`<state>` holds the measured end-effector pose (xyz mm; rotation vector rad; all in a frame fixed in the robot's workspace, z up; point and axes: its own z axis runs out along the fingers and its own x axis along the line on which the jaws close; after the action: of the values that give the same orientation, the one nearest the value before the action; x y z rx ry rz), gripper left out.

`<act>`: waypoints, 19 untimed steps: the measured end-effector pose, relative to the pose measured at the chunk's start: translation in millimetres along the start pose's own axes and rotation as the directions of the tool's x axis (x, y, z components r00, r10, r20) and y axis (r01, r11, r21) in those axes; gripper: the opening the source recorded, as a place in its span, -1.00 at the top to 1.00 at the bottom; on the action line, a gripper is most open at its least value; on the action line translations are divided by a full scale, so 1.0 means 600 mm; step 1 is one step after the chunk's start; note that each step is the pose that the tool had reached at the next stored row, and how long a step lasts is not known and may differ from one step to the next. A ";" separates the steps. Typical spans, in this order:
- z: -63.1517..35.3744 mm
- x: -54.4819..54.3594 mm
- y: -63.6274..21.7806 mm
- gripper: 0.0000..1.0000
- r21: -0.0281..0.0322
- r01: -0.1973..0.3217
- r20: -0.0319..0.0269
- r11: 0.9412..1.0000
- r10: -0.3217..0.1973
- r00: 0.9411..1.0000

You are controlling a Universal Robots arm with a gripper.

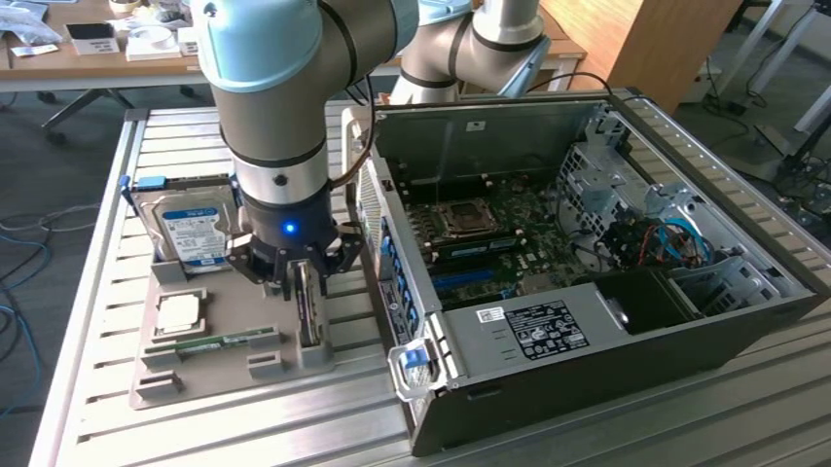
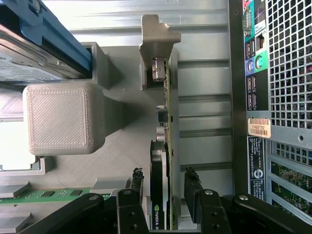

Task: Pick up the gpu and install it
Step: 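Pick up the gpu and move the gpu toward the slot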

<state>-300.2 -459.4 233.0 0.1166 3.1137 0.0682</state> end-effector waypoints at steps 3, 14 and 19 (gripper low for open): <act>0.000 0.001 0.000 0.05 0.000 0.000 0.000 1.000 0.000 1.000; 0.000 0.004 0.000 0.05 0.000 0.000 0.000 1.000 0.000 1.000; 0.000 0.004 0.000 0.22 0.000 0.000 0.000 1.000 0.000 1.000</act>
<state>-302.5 -459.4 233.0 0.1165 3.1137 0.0682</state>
